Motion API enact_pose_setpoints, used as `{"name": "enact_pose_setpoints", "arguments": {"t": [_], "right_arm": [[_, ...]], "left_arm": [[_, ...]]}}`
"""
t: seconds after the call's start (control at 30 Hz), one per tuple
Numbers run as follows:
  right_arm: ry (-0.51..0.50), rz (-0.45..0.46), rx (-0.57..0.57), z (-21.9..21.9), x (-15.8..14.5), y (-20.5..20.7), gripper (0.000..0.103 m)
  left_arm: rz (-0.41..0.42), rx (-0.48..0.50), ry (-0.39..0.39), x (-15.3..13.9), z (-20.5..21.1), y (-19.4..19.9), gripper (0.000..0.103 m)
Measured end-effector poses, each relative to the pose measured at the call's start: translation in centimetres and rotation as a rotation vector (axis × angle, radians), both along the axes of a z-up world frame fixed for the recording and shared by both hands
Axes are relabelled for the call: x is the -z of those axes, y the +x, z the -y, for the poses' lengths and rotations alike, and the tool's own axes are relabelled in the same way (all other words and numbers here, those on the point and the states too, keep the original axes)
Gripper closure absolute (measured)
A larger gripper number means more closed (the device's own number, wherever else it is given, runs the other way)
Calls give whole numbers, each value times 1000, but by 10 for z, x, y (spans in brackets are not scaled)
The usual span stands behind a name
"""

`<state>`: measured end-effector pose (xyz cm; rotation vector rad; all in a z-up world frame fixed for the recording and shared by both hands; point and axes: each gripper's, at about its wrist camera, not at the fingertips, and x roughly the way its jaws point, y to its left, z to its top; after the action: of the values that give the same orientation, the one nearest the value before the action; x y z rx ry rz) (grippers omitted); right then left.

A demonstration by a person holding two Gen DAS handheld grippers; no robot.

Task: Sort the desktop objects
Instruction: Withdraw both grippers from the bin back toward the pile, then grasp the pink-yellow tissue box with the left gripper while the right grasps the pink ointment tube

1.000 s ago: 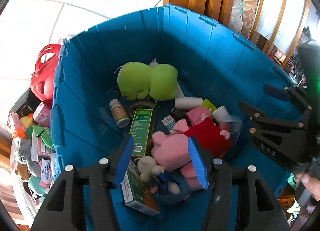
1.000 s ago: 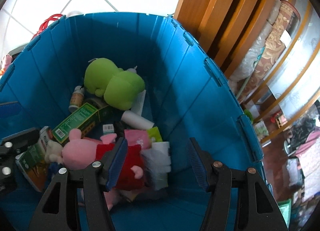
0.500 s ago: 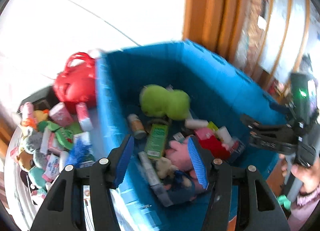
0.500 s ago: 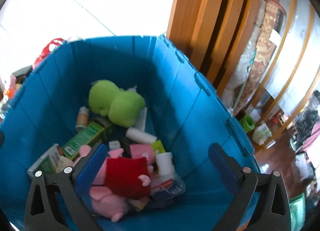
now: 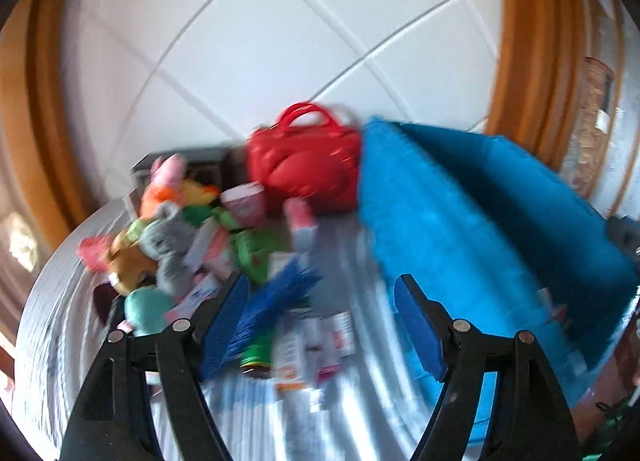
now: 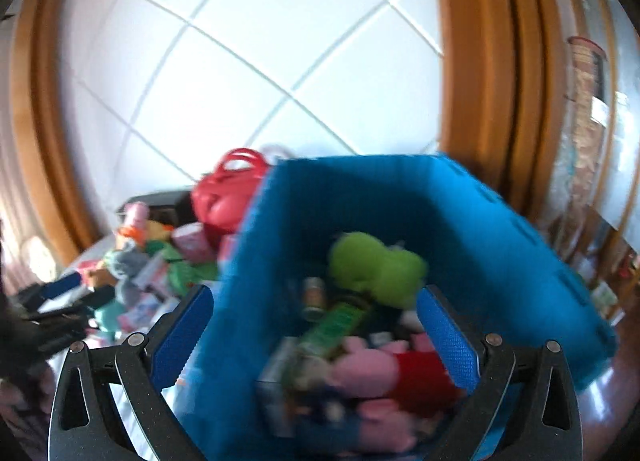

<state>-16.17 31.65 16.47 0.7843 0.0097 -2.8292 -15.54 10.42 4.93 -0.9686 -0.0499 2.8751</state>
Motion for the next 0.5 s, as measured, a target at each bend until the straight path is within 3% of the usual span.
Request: {"name": "enact_pose_setpoints", "arguments": {"t": [0.27, 0.5], "right_arm": [[-23, 14, -105, 87, 11, 6, 0], [-57, 93, -154, 143, 45, 1, 0]], "left_arm": [[63, -138, -10, 34, 107, 1, 28], [120, -213, -26, 65, 178, 2, 28]]}}
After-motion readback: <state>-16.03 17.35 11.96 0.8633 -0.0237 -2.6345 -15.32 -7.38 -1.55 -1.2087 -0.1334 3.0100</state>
